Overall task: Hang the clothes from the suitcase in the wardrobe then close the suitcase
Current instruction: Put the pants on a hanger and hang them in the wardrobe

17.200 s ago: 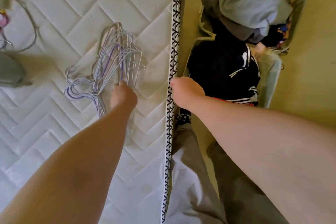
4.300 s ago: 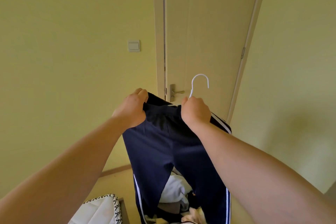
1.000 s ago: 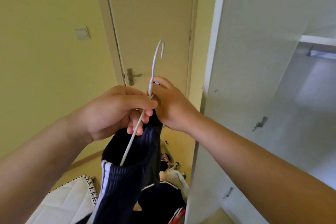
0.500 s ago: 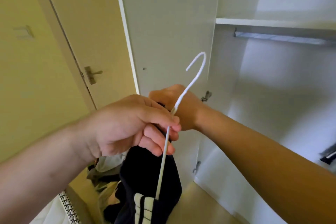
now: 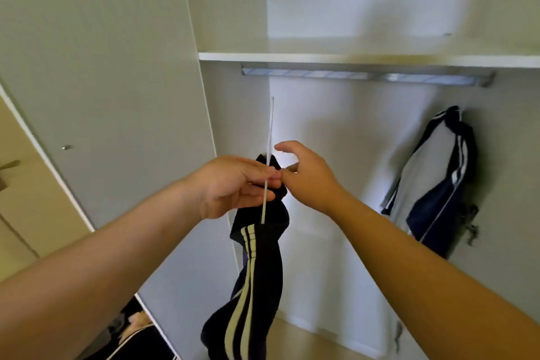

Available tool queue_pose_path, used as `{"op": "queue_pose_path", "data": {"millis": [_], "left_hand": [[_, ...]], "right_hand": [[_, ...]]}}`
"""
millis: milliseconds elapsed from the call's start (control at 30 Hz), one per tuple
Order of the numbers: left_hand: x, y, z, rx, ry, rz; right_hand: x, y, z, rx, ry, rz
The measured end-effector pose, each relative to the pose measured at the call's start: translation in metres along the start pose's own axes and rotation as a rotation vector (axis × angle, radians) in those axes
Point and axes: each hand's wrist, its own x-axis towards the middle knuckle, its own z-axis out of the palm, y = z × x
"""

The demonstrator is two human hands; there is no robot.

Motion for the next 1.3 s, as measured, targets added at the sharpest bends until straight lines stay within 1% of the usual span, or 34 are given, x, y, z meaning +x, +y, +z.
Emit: {"op": "queue_pose_path", "data": {"millis": [100, 200, 267, 367, 567, 633, 700, 800, 900, 1033, 1100, 1300], "left_hand": [[0.043, 0.009, 0.044, 0.048, -0.010, 0.008], [0.087, 0.016, 0.085, 0.043, -0.011, 0.029], [0.115, 0.024, 0.110, 0.013, -0.007, 0.055], [0.148, 0.039, 0.143, -0.040, 0.000, 0.097], [0.191, 0.067, 0.216, -0.041, -0.109, 0.151], [0.209, 0.072, 0.240, -0.040, -0.159, 0.165], [0.225, 0.075, 0.257, -0.053, -0.188, 0.176], [0.261, 0.084, 0.290, -0.038, -0.267, 0.173], [0.299, 0.093, 0.318, -0.018, -0.296, 0.161], [0.342, 0.111, 0.346, 0.081, -0.385, 0.130], [0.370, 0.121, 0.364, 0.117, -0.433, 0.121], [0.425, 0.134, 0.401, 0.126, -0.479, 0.117]], "right_hand": [[-0.010, 0.026, -0.038, -0.120, 0.193, 0.140], [-0.023, 0.041, -0.069, -0.188, 0.321, 0.249], [-0.033, 0.045, -0.088, -0.232, 0.303, 0.293], [-0.049, 0.046, -0.116, -0.306, 0.191, 0.378], [-0.063, 0.071, -0.149, -0.426, 0.300, 0.439], [-0.061, 0.084, -0.157, -0.520, 0.321, 0.519], [-0.060, 0.097, -0.162, -0.581, 0.301, 0.609], [-0.048, 0.114, -0.178, -0.616, 0.322, 0.713], [-0.031, 0.137, -0.189, -0.654, 0.308, 0.805], [-0.005, 0.167, -0.200, -0.656, 0.298, 0.901], [0.015, 0.185, -0.210, -0.655, 0.324, 0.922], [0.059, 0.227, -0.239, -0.666, 0.402, 0.972]]}}
